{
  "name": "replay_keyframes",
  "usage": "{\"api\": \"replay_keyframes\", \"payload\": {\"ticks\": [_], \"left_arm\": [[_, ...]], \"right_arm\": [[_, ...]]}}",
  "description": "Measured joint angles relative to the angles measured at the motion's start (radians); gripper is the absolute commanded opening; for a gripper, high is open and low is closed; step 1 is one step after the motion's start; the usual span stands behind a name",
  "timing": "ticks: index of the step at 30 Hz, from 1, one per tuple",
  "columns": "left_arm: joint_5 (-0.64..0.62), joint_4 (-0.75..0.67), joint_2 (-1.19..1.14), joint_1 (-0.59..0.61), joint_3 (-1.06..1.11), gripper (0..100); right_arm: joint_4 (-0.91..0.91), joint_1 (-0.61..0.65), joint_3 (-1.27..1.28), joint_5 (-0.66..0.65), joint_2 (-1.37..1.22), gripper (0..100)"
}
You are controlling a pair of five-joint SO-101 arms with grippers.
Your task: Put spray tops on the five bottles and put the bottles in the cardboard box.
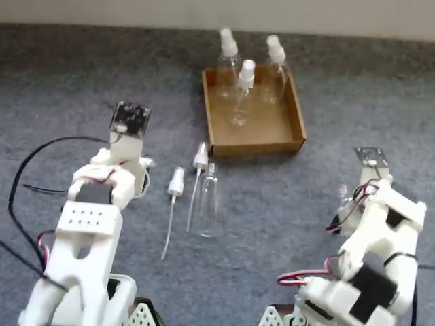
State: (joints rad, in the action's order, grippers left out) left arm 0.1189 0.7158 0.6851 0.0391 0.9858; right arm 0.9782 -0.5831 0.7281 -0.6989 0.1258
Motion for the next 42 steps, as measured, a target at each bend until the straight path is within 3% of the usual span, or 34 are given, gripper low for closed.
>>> {"api": "replay_keyframes", "payload": {"ticks": [7,14,20,30,42], "left_arm": [[0.011,0.213,-0.422,-0.091,-0.353,13],[-0.028,0.287,-0.686,-0.109,-0.540,14],[-0.034,0.336,-0.698,-0.184,-0.575,25],[-0.068,0.333,-0.709,-0.157,-0.574,22],[-0.078,0.175,-0.741,-0.141,-0.476,20]], "right_arm": [[0.000,-0.048,-0.183,-0.009,-0.199,9.8],[0.000,-0.058,-0.196,-0.009,-0.207,13.2],[0.000,-0.058,-0.196,-0.009,-0.207,18.0],[0.044,-0.058,-0.203,-0.012,-0.209,19.6],[0.110,-0.058,-0.212,-0.012,-0.209,19.9]]}}
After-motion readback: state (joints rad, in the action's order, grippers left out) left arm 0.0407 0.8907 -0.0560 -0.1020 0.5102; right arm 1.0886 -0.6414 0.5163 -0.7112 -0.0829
